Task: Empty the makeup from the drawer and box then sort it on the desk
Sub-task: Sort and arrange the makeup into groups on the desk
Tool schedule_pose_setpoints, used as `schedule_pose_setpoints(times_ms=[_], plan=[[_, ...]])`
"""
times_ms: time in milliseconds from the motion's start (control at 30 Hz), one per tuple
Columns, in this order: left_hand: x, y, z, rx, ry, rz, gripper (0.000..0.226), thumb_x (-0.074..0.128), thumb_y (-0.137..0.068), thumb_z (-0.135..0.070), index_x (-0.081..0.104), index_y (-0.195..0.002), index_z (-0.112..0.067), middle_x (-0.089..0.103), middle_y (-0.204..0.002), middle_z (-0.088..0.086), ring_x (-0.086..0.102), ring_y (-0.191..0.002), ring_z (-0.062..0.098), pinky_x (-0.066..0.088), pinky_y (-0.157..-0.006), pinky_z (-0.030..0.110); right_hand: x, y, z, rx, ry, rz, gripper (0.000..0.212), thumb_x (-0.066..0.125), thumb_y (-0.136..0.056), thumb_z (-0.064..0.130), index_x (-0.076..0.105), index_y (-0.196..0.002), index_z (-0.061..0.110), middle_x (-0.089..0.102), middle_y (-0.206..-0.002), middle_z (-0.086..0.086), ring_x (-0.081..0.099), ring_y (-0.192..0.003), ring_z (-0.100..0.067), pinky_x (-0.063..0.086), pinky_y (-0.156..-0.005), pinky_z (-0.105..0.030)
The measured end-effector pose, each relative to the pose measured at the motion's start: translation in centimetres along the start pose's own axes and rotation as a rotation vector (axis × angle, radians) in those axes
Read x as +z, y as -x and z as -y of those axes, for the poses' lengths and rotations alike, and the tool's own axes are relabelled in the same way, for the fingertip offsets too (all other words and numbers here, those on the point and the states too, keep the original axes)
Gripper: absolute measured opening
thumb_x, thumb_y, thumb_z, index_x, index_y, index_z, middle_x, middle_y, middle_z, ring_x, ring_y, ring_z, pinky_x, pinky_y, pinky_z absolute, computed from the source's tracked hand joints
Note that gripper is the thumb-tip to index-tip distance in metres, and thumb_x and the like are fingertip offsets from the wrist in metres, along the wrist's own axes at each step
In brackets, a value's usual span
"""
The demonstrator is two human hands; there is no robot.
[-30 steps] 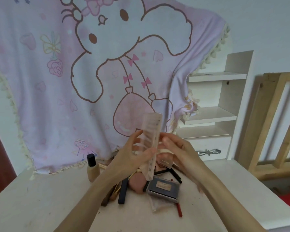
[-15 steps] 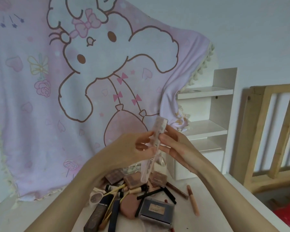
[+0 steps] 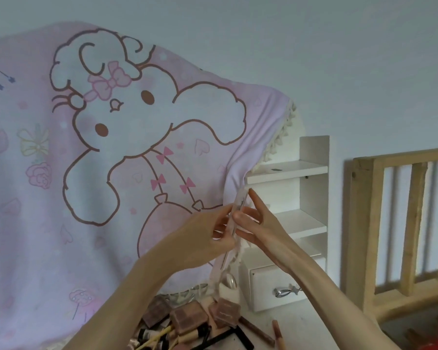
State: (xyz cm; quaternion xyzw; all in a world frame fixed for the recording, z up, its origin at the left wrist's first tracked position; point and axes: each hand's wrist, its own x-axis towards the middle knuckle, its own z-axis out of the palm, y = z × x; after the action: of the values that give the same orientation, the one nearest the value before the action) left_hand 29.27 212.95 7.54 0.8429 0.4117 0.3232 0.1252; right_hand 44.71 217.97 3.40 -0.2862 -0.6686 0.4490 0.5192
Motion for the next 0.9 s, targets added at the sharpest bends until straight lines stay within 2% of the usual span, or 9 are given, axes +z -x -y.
schedule_pose_setpoints(times_ms=[100,200,300,433,533,600,733,833,900], plan=[[-0.1,-1.0,-0.4,0.033,-0.058,-0.024,0.038,0.05,-0.089,-0.015,0.052,-0.093,-0.052,0.067,-0.083,-0.018,0.062,-0.084,-0.004,0.049,-0.077,0.011,-0.8,-0.5,0.5,-0.025,0.003,-0.047,0.097,0.071,-0.06,0.055,0.019,-0.142,0.047,0.054,-0.127,0.01,0.059,-0.112,-0.006,0.041,-0.105,-0.039],[-0.7,-2.0,-0.9,0.078,-0.037,-0.002,0.04,0.055,-0.086,-0.01,0.057,-0.106,-0.044,0.07,-0.092,-0.009,0.064,-0.089,0.0,0.051,-0.083,0.017,-1.5,-0.9,0.7,-0.061,0.008,-0.089,0.108,0.071,-0.056,0.06,0.015,-0.146,0.039,0.054,-0.131,0.006,0.058,-0.115,-0.009,0.041,-0.105,-0.041],[-1.1,-2.9,-1.2,0.11,-0.005,0.001,0.043,0.058,-0.086,-0.01,0.057,-0.121,-0.035,0.07,-0.096,-0.012,0.064,-0.092,-0.001,0.05,-0.081,0.014,-2.2,-1.1,0.7,-0.089,-0.015,-0.112,0.109,0.071,-0.054,0.062,0.015,-0.145,0.041,0.056,-0.13,0.006,0.057,-0.116,-0.011,0.041,-0.105,-0.043],[-0.5,-3.8,-1.4,0.125,0.016,-0.018,0.044,0.06,-0.085,-0.017,0.054,-0.127,-0.032,0.068,-0.105,-0.011,0.063,-0.095,-0.002,0.05,-0.084,0.016,-3.2,-1.0,0.3,-0.119,-0.102,-0.149,0.103,0.073,-0.057,0.061,0.019,-0.142,0.046,0.055,-0.131,0.002,0.058,-0.115,-0.015,0.043,-0.102,-0.045],[0.5,-4.5,-1.4,0.135,0.004,-0.026,0.043,0.056,-0.087,-0.033,0.052,-0.129,-0.033,0.067,-0.109,-0.013,0.061,-0.097,-0.004,0.05,-0.087,0.018,-4.2,-0.6,-0.5,-0.123,-0.205,-0.155,0.107,0.075,-0.062,0.054,0.017,-0.148,0.031,0.057,-0.129,-0.009,0.059,-0.115,-0.021,0.043,-0.102,-0.044],[1.2,-4.9,-1.5,0.146,0.001,-0.018,0.033,0.052,-0.093,-0.029,0.054,-0.126,-0.033,0.066,-0.106,-0.016,0.06,-0.095,-0.006,0.047,-0.084,0.01,-4.9,-0.1,-1.2,-0.095,-0.279,-0.155,0.115,0.079,-0.059,0.055,0.015,-0.148,0.019,0.06,-0.126,-0.01,0.06,-0.114,-0.023,0.045,-0.099,-0.043],[3.3,-5.4,-1.3,0.13,-0.041,0.007,0.033,0.043,-0.096,-0.023,0.051,-0.128,-0.03,0.06,-0.089,-0.025,0.061,-0.078,-0.002,0.043,-0.073,0.006,-6.3,2.0,-2.8,-0.021,-0.477,-0.132,0.101,0.081,-0.057,0.052,0.038,-0.138,0.012,0.063,-0.118,-0.011,0.062,-0.106,-0.024,0.051,-0.09,-0.039],[6.0,-6.5,0.0,0.149,-0.201,-0.004,0.035,0.039,-0.098,-0.02,0.046,-0.133,-0.02,0.054,-0.063,-0.01,0.052,-0.054,-0.002,0.041,-0.059,0.011,-7.5,3.9,-5.0,0.075,-0.595,-0.14,0.089,0.085,-0.054,0.05,0.051,-0.126,0.009,0.062,-0.114,-0.014,0.06,-0.104,-0.027,0.052,-0.089,-0.045],[8.1,-7.4,1.2,0.157,-0.231,0.005,0.037,0.034,-0.098,-0.021,0.044,-0.133,-0.015,0.065,-0.079,0.003,0.061,-0.071,0.002,0.049,-0.074,0.024,-8.4,5.5,-6.6,0.134,-0.633,-0.159,0.082,0.086,-0.054,0.044,0.054,-0.12,0.009,0.064,-0.114,-0.016,0.062,-0.105,-0.031,0.054,-0.083,-0.043]])
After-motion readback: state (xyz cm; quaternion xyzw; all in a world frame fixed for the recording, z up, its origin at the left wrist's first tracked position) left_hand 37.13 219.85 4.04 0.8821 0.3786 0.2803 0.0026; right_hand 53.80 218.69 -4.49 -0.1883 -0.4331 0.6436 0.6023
